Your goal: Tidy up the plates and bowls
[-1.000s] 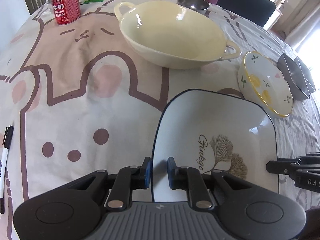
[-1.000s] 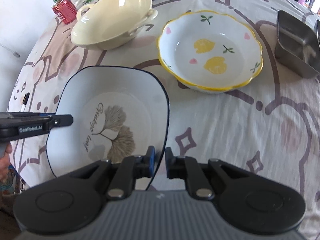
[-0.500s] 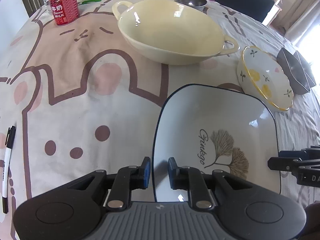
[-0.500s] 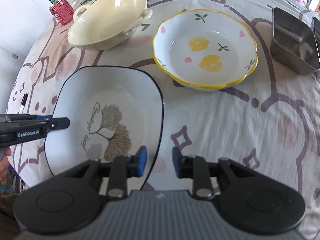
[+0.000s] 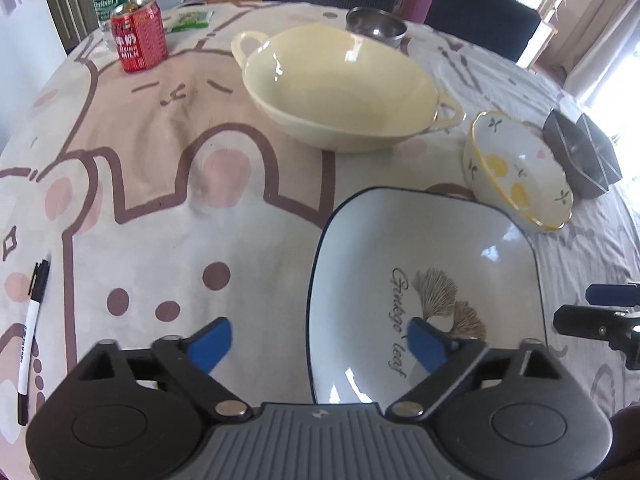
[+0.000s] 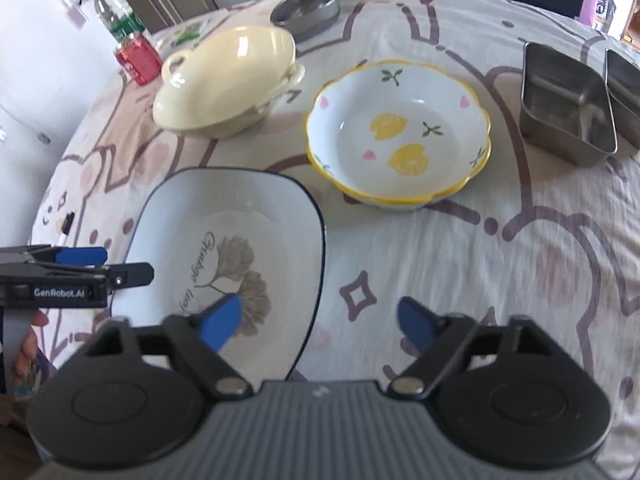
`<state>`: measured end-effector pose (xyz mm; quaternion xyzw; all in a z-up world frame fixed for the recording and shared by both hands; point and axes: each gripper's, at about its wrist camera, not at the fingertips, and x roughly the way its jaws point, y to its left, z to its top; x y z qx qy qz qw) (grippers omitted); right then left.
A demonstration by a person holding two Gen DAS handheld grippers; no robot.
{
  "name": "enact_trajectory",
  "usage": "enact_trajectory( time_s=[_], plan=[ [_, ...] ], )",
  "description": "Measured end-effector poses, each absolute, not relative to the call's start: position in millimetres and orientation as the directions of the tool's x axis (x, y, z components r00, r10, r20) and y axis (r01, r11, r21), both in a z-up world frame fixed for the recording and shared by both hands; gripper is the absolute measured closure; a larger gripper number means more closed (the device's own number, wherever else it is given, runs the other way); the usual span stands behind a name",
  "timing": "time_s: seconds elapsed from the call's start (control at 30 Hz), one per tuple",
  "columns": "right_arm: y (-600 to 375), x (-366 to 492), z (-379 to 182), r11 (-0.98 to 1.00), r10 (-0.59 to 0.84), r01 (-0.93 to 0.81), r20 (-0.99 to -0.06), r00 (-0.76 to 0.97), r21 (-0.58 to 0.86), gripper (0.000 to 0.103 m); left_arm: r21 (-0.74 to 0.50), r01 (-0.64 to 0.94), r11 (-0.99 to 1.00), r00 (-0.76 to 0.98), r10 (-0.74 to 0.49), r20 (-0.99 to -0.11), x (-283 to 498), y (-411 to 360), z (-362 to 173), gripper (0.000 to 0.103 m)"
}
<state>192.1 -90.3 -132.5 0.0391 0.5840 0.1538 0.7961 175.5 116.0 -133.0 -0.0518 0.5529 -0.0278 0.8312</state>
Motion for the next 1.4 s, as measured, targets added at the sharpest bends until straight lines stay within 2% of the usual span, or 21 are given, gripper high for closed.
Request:
enact_trajectory(
  time_s=[0.13,0.27,0.4,0.57,0.63,0.8,1.0,1.1,1.17,1.2,1.27,1.3,1.37,1.4],
  plan=[
    [-98.1,191.7,-124.9,0.946,0.315,-0.183,-0.898,0.308,0.269,0.0,-0.098,-0.014,0.995,0.438,-0.082,-0.895,170.9,115.5,-121.4,0.002],
    [-104.6,191.0,-110.2,0.926,0.378,-0.18,-0.843,0.382,0.333,0.0,-0.09,-0.021,0.996,0.509,-0.067,-0.858,167.7,118.1,-104.5,0.001],
    [-117.0,195.5,-84.4,0.887,0.453,-0.165,-0.744,0.49,0.432,0.0,-0.099,-0.04,0.994,0.601,-0.056,-0.797,165.7,123.4,-81.6,0.0],
    [-119.8,217.8,-60.4,0.857,0.485,-0.168,-0.655,0.579,0.487,0.0,-0.135,-0.054,0.989,0.681,-0.062,-0.729,174.6,127.5,-55.2,0.0],
    [-115.9,230.7,-55.0,0.842,0.501,-0.161,-0.633,0.59,0.515,0.0,-0.143,-0.04,0.989,0.71,-0.073,-0.701,181.3,127.3,-44.5,0.0],
    [-101.9,272.0,-55.5,0.79,0.554,-0.14,-0.596,0.581,0.597,0.0,-0.087,-0.073,0.994,0.775,0.001,-0.632,209.6,122.1,-15.3,0.0],
    [-89.8,317.8,-94.1,0.71,0.618,-0.039,-0.596,0.513,0.703,0.001,-0.087,-0.104,0.991,0.814,0.034,-0.58,251.2,119.5,-4.7,0.0],
    [-87.4,330.2,-117.9,0.693,0.632,-0.011,-0.601,0.489,0.72,0.01,-0.04,-0.122,0.992,0.817,0.078,-0.571,266.9,117.5,-13.8,0.0],
    [-84.4,338.3,-133.3,0.7,0.631,0.005,-0.621,0.465,0.714,0.021,-0.032,-0.168,0.985,0.817,0.121,-0.564,273.2,122.5,-23.8,0.0],
    [-82.5,341.2,-139.7,0.708,0.626,0.014,-0.637,0.45,0.706,0.023,-0.046,-0.184,0.982,0.817,0.127,-0.563,275.5,126.3,-28.4,0.0],
    [-78.5,345.8,-149.2,0.739,0.602,0.017,-0.671,0.434,0.674,0.035,-0.096,-0.198,0.975,0.81,0.108,-0.576,281.9,137.5,-38.2,0.0],
    [-76.6,347.4,-152.1,0.766,0.574,0.011,-0.691,0.44,0.643,0.036,-0.123,-0.205,0.971,0.807,0.096,-0.583,284.8,143.2,-42.8,0.0],
    [-72.8,350.9,-155.9,0.818,0.517,-0.008,-0.728,0.45,0.576,0.054,-0.164,-0.211,0.964,0.801,0.074,-0.593,290.1,153.0,-51.3,0.0],
    [-71.8,352.9,-158.8,0.829,0.505,-0.014,-0.738,0.447,0.559,0.058,-0.183,-0.206,0.961,0.8,0.057,-0.597,291.1,156.6,-55.6,0.0]
  ],
)
